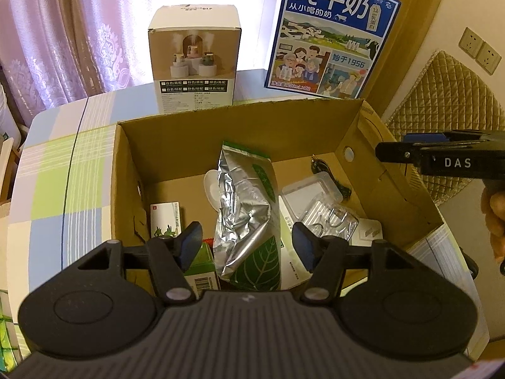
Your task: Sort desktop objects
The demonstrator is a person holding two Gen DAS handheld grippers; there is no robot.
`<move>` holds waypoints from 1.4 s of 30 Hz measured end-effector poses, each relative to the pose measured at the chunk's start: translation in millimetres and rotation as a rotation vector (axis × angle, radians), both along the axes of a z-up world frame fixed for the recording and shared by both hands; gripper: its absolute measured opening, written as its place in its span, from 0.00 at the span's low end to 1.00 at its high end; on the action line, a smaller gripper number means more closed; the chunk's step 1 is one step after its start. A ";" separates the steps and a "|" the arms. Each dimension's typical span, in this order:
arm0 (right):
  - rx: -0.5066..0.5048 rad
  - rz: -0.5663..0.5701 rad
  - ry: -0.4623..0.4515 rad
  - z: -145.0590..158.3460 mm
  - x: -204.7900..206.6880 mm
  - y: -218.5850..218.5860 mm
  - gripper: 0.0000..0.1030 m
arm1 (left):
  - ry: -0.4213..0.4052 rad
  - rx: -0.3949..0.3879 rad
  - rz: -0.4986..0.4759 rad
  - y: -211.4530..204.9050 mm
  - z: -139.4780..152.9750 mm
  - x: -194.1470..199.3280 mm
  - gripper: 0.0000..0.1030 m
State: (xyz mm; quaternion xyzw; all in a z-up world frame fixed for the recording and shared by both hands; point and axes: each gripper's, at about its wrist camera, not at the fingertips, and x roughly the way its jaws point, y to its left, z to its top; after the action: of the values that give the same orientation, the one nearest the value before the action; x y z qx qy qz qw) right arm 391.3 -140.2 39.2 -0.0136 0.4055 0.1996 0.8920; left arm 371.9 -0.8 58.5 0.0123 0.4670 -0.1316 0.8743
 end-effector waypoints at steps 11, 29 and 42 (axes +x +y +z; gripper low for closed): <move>-0.007 0.009 -0.006 7.0 -10.9 -0.3 0.83 | -0.038 0.017 0.013 -0.4 6.3 -5.5 0.82; -0.067 0.060 -0.011 32.0 -48.1 18.0 0.98 | -0.098 0.119 0.087 6.6 29.8 -32.8 0.99; -0.063 0.078 -0.013 47.3 -84.2 27.1 0.98 | -0.122 0.173 0.150 19.2 40.4 -72.6 0.98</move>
State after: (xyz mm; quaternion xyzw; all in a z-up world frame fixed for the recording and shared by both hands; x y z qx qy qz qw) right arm 307.1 -113.2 86.4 -0.0587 0.4050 0.2215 0.8851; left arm 299.3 18.4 98.9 0.0608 0.4220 -0.0242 0.9042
